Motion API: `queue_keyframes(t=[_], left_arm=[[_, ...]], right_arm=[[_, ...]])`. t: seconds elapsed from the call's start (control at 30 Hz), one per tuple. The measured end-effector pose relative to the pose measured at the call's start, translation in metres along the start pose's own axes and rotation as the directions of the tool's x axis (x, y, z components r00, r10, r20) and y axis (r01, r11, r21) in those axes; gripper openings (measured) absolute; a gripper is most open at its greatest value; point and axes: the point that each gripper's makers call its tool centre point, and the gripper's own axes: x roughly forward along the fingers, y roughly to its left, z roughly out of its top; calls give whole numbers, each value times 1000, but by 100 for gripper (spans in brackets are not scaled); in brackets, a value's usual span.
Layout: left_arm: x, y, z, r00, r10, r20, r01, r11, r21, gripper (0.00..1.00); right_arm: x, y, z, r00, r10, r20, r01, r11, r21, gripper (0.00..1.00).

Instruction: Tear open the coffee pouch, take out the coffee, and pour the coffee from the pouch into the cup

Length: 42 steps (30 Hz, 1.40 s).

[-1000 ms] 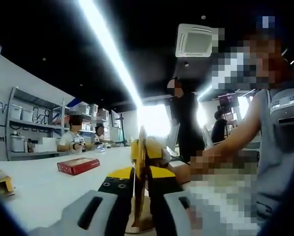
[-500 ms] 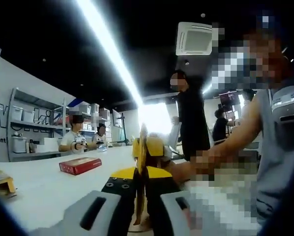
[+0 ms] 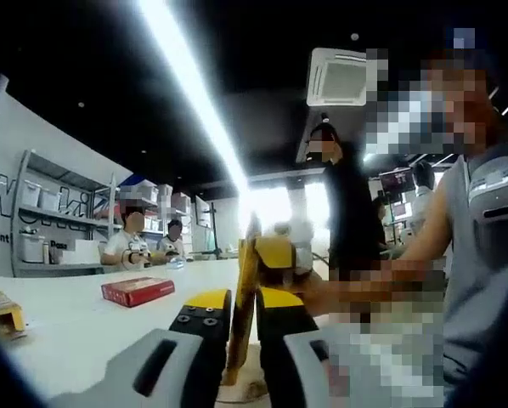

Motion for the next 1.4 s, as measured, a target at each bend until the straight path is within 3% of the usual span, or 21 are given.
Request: queue_keyframes(t=[0.13, 0.3, 0.47, 0.7, 0.87, 0.97, 1.1, 1.27, 1.4], left_arm=[[-1, 1, 3, 1000, 0, 13, 0, 1000, 0, 15], [-1, 3, 2, 1000, 6, 2, -5, 1000, -5, 15], [-4, 8, 3, 1000, 19, -16, -19, 1000, -25, 15], [-4, 22, 7, 996, 16, -83, -22, 997, -74, 15], [-2, 26, 8, 987, -31, -158, 16, 996, -93, 15], [0, 29, 7, 976, -58, -211, 40, 995, -91, 16], [3, 25, 11, 962, -105, -253, 92, 994, -62, 16], [7, 9, 11, 955, -131, -268, 128, 991, -32, 15], [5, 0, 14, 967, -132, -217, 137, 991, 7, 12]], right_arm=[[3, -5, 5, 1000, -12, -29, 13, 999, 42, 6], [7, -6, 10, 994, 86, -68, -80, 994, 77, 6], [13, -10, 1, 977, 136, -165, -123, 989, 86, 6], [20, -15, -3, 928, 259, -266, -237, 965, 112, 5], [27, -19, 6, 903, 338, -263, -316, 941, 125, 5], [31, -13, 12, 873, 418, -252, -398, 908, 128, 5], [35, -10, 12, 850, 454, -268, -426, 891, 159, 5], [28, 1, 14, 853, 450, -263, -416, 892, 179, 5], [24, 4, 18, 869, 428, -248, -398, 903, 164, 5]])
